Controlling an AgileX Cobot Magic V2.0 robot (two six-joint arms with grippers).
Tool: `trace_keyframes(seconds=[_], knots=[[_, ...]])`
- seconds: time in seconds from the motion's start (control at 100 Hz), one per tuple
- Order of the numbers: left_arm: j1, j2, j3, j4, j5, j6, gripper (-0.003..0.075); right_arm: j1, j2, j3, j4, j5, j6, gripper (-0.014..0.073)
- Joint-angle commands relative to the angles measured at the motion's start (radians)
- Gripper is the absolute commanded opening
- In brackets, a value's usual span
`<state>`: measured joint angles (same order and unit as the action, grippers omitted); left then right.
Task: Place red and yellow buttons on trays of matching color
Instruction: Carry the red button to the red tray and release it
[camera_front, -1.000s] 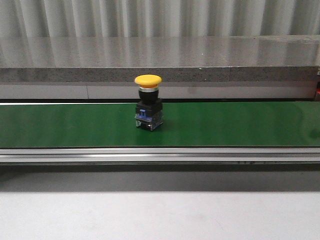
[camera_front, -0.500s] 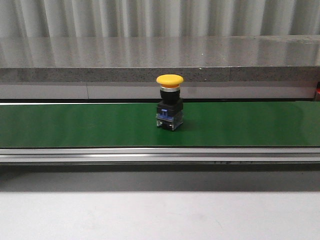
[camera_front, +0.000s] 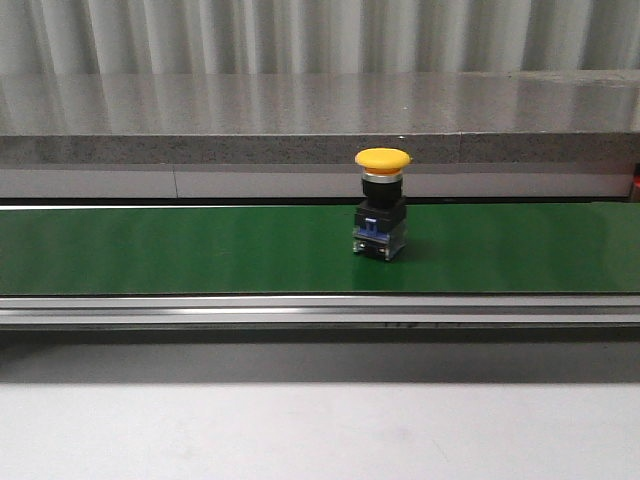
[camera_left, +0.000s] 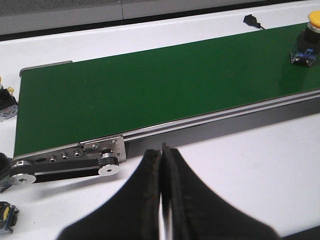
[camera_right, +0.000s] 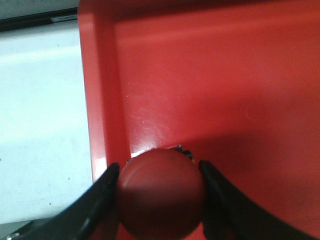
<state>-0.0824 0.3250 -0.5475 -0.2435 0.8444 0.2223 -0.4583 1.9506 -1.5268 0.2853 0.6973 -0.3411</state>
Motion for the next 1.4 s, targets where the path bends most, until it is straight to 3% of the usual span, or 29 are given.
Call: trace_keyframes(seconds=[0.0,0.14,0.32,0.52,0.59,1.0,1.16,1.39], knots=[[-0.008,0.009,-0.025,-0.025,-0.065,0.002,-0.0020,-0.007,-0.033,-0.033,0.029,-0.068,0.000,0.0070],[-0.008,0.009,-0.025,-0.025,-0.065,0.002,-0.0020,-0.006,-0.011,-0.033,0.037,-0.079,0.000,0.0092],[-0.008,0.009,-0.025,-0.025,-0.065,0.002,-0.0020,-0.006,0.014,-0.033,0.042,-0.082,0.000,0.0213],[-0.008,0.009,-0.025,-0.025,-0.065,0.002,-0.0020,-0.006,0.016,-0.033,0.053,-0.079,0.000,0.0472],[-0.008,0.009,-0.025,-0.025,-0.065,0.002,-0.0020,-0.006,0.012,-0.033,0.055,-0.080,0.000,0.0524],[-0.008,0.009,-0.025,-0.025,-0.065,0.002,-0.0020,0.036,-0.175,0.079,0.057,-0.094,-0.041,0.0535],[-0.008,0.009,-0.025,-0.025,-0.065,0.002,-0.0020,0.088,-0.299,0.168,0.063,-0.096,-0.041,0.0609],[-0.008,0.009,-0.025,-0.025,-0.065,0.002,-0.0020,0.163,-0.482,0.271,0.096,0.024,-0.040,0.0636]])
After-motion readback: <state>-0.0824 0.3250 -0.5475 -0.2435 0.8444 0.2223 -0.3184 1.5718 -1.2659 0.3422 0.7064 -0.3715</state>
